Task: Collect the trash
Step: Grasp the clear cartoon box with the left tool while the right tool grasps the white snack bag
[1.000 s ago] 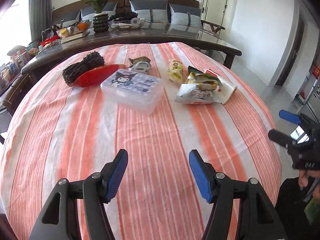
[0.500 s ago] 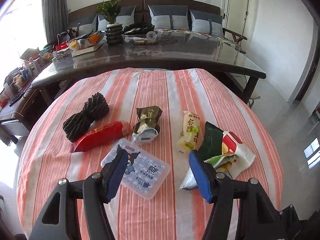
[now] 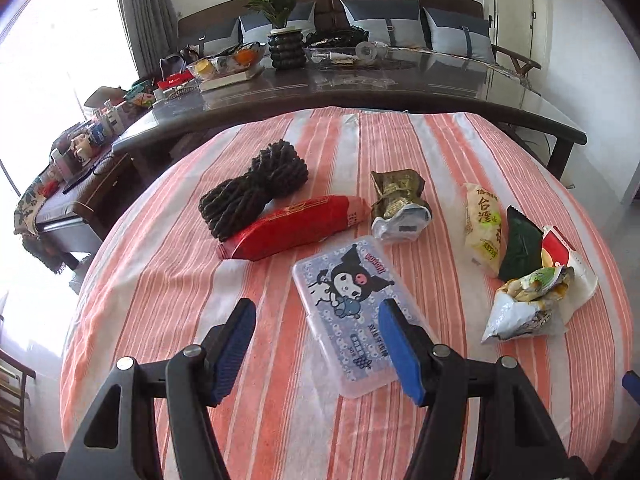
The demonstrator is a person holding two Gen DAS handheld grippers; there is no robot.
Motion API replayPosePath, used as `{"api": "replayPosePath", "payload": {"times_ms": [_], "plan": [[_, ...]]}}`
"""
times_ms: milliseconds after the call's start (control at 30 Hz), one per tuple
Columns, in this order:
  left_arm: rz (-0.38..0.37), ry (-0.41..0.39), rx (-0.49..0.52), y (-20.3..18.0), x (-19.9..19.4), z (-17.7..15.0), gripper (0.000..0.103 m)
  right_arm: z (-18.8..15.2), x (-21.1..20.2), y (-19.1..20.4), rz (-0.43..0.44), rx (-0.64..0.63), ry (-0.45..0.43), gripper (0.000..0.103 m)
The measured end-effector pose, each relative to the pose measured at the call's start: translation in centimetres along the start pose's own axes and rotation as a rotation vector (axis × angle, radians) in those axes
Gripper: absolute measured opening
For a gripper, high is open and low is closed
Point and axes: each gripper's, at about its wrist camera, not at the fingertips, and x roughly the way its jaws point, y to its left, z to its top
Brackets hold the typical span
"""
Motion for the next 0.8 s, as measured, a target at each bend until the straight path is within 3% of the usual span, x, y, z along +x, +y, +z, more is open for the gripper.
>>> {"api": "replayPosePath", "payload": {"times_ms": [100, 167, 300, 567, 600, 667, 800], "plan": [[-0.104, 0.014, -0.052, 1.5, 0.5, 0.0, 0.07, -0.1, 0.4, 0.1, 0.005, -0.001, 0.013, 0.098], [-0.128, 0.018, -0.056, 1.6, 1.0, 0.3, 0.081, -0.3, 0.9, 0.4, 0.006, -0.003, 0.03, 0.098], [-0.221, 0.05, -0.067, 0.5, 1.4, 0.7, 0.081, -0.7, 1.4, 0.5, 0.009, 0.006, 0.041, 0.099], [-0.121, 0.092, -0.038, -1.7, 4.3, 0.7, 0.081, -0.8, 1.5, 0.6, 0.008, 0.016, 0.039, 0.1], [-0.118, 0.081, -0.042, -1.6, 4.3, 0.5, 0.081, -0.8, 1.5, 0.5, 0.01, 0.017, 0.04, 0.1], [-0.11, 0.044, -0.026, -1.3, 3.8, 0.2, 0.068, -0.8, 1.4, 0.3, 0.011, 0.023, 0.043, 0.1], [-0.152, 0.03, 0.06, -0.7, 2.3, -1.4, 0.068, -0.8, 1.4, -1.3, -0.003, 0.072, 0.046, 0.1]]}}
